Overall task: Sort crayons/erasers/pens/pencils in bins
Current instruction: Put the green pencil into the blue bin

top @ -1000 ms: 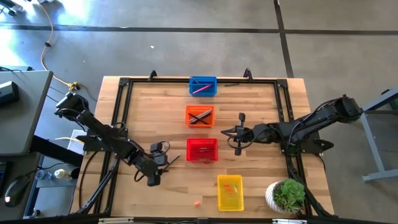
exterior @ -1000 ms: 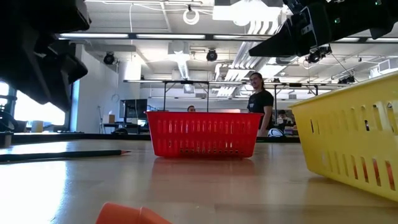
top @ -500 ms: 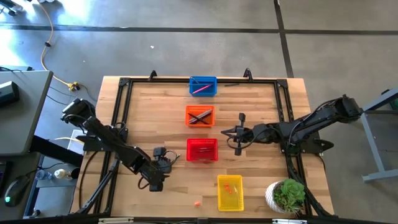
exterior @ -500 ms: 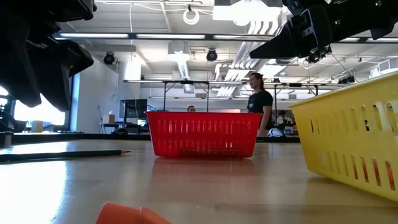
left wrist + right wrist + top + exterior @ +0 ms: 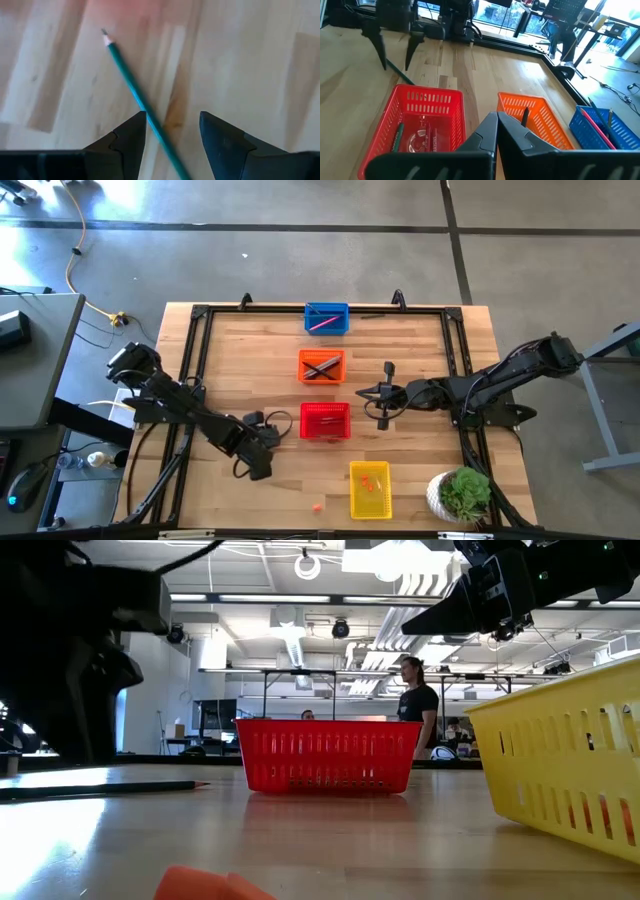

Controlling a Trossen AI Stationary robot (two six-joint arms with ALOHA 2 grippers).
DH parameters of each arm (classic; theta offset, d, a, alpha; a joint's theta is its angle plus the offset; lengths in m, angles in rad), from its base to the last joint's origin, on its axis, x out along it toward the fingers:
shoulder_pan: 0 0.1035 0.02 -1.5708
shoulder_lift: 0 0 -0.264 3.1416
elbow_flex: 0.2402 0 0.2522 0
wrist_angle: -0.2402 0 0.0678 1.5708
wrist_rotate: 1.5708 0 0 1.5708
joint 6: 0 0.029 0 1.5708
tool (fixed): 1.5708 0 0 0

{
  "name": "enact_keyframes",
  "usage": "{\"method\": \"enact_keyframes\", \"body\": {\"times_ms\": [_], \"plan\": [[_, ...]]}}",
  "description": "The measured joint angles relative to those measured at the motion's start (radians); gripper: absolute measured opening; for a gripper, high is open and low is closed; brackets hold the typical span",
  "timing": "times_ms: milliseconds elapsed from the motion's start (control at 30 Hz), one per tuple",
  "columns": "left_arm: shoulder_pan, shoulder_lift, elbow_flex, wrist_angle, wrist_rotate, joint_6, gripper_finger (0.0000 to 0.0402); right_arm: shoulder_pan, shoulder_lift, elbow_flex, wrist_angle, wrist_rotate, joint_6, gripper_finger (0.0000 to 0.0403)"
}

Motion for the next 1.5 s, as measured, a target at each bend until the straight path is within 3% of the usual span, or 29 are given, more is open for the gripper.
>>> {"method": "enact_keyframes", "body": {"times_ms": [233,800,1133,1500], "plan": [[0.032,0.071,-0.001,-0.014,0.031,0.001,0.0148,0.0,0.0,0.0,-0.002,0.0,0.004,0.0],[0.035,0.093,0.003,-0.04,0.069,0.102,0.0009,0.0,0.0,0.0,0.0,0.0,0.008,0.0],[0.008,0.038,-0.01,-0.106,0.009,0.149,0.0002,0.0,0.0,0.0,-0.001,0.0,0.008,0.0],[-0.079,0.006,-0.063,-0.091,-0.116,0.092,0.0001,0.0,0.0,0.0,-0.002,0.0,0.016,0.0]]}}
